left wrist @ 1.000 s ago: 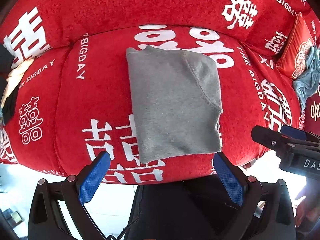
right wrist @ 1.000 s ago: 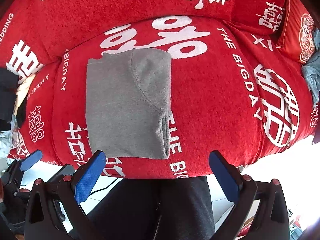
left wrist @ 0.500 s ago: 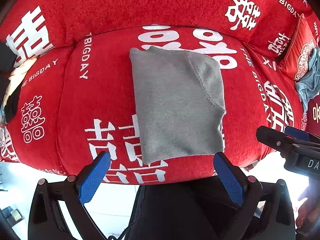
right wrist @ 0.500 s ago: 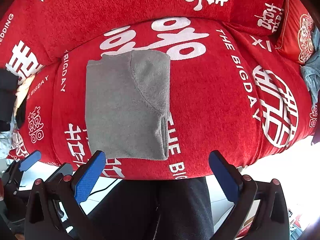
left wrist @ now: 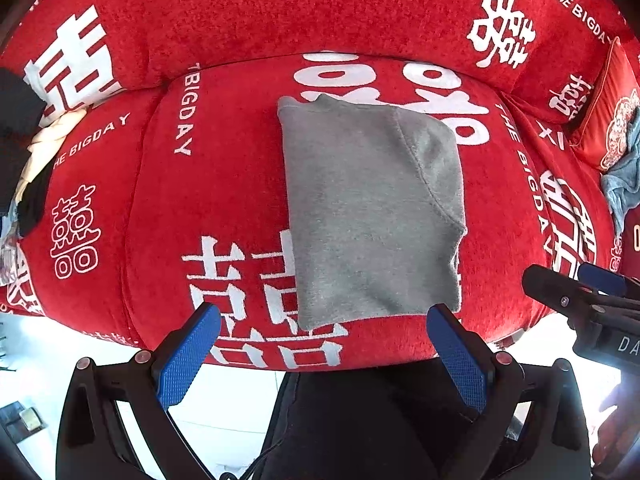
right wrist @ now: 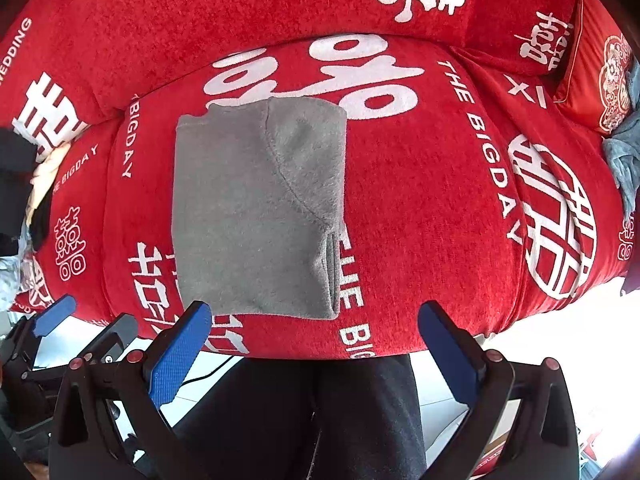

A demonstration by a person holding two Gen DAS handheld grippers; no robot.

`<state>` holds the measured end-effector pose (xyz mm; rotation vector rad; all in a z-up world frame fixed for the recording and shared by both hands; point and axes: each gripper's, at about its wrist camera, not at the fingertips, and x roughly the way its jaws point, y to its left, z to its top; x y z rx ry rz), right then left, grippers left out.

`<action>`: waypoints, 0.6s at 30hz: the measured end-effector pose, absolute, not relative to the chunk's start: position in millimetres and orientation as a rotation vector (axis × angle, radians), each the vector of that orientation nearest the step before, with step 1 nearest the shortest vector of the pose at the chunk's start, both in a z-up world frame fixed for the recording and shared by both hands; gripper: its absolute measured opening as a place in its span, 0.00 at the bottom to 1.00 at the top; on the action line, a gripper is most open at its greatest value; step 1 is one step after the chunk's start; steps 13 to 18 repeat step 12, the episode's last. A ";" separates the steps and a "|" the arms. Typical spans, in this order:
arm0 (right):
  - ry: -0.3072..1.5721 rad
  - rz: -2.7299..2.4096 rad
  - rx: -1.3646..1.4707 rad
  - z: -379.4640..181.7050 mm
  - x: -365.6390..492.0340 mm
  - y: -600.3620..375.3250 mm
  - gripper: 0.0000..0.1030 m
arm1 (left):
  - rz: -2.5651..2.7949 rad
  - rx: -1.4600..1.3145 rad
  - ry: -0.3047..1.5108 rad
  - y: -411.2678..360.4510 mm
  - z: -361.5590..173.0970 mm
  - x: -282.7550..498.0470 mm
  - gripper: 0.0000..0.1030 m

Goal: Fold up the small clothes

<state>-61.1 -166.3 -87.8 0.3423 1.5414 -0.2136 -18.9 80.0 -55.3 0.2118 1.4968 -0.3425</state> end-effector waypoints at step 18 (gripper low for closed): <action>1.539 -0.215 0.338 -88.1 -59.7 -165.7 1.00 | -0.343 0.176 1.463 87.1 -51.7 -15.0 1.00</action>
